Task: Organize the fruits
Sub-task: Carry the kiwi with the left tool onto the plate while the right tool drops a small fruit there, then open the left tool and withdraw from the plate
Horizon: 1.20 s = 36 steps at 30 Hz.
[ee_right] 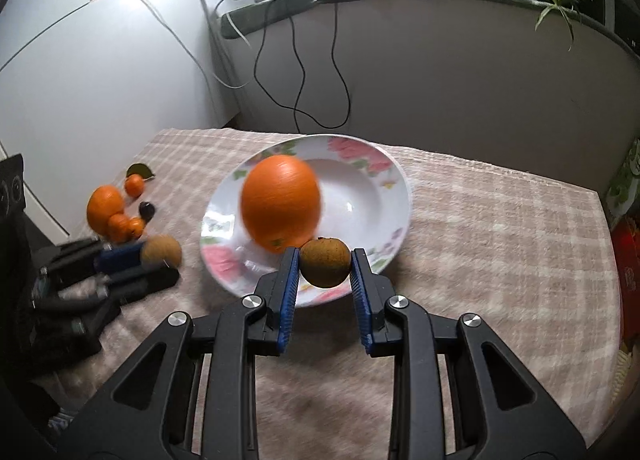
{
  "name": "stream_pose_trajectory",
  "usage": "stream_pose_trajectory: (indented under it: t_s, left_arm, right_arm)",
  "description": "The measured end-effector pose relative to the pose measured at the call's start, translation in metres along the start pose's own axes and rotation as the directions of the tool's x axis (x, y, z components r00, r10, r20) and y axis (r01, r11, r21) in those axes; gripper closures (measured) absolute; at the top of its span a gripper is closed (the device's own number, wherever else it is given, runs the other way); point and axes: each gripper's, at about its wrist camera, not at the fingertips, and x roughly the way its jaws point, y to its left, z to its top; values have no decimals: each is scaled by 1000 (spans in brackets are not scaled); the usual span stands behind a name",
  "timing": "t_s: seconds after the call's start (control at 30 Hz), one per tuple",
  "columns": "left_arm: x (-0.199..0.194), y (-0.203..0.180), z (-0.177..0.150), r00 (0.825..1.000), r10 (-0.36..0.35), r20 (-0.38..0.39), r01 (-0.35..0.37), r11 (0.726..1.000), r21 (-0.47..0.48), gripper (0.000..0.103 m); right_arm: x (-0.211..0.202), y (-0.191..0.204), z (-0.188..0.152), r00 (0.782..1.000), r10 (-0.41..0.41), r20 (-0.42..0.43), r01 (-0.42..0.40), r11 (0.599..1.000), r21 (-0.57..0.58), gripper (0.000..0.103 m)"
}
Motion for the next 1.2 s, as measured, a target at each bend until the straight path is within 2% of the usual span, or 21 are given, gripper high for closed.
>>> stream_pose_trajectory:
  t_s: [0.27,0.53,0.77,0.8,0.83,0.87,0.9,0.97,1.2]
  left_arm:
    - [33,-27,15,1000,-7,-8,7,998,64,78]
    - [44,-45,18,1000,21,11,-22,989,144,78]
    - [51,-46,20,998,52,21,-55,987,148,77]
    - [52,-45,20,998,61,19,-63,987,147,75]
    - [53,-45,20,998,66,15,-67,987,146,67]
    - [52,-44,21,998,55,13,-56,989,138,61]
    - [51,-44,21,999,51,17,-53,990,133,59]
    - [48,-44,21,998,56,23,-59,990,130,53]
    - [32,-39,15,998,46,39,-51,992,118,53]
  right_arm:
    - [23,-32,29,997,69,-26,-69,997,28,76]
    - [48,-40,44,993,106,-54,-105,994,36,76]
    - [55,-42,49,990,122,-65,-119,992,41,76]
    - [55,-42,49,990,123,-66,-120,992,43,71]
    - [55,-42,49,991,118,-65,-115,992,46,65]
    - [54,-42,49,992,110,-58,-107,993,51,46]
    - [52,-43,50,994,103,-43,-100,993,57,33]
    - [48,-45,51,994,107,-29,-105,992,73,32]
    - [34,-42,51,995,99,-16,-98,992,84,32]
